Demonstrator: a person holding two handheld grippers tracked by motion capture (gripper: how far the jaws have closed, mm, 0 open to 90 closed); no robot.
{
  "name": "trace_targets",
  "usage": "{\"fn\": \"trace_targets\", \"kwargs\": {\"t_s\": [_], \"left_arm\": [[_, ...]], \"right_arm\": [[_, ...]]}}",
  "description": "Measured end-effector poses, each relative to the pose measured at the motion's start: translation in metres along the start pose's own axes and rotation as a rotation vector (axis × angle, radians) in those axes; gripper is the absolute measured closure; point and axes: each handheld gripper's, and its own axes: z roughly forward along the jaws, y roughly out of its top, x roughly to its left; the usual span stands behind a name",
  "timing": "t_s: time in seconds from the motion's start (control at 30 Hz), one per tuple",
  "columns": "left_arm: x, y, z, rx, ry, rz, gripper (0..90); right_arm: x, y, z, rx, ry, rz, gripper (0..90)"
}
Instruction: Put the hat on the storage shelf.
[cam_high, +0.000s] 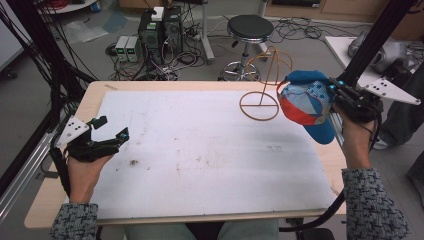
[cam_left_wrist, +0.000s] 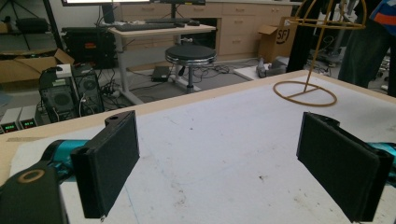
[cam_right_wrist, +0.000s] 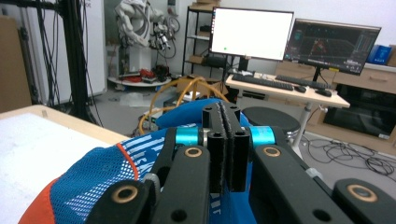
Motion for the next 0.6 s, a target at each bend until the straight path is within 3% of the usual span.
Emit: {"fn": "trace_targets", "kwargs": {"t_s": [0.6], "left_arm": [[0.002,0.0,-0.001,0.002,0.001,-0.001,13.2]], "right_arm": [[-0.003,0.031,0.01,-0.048,-0.006,-0.009,89.6]]}}
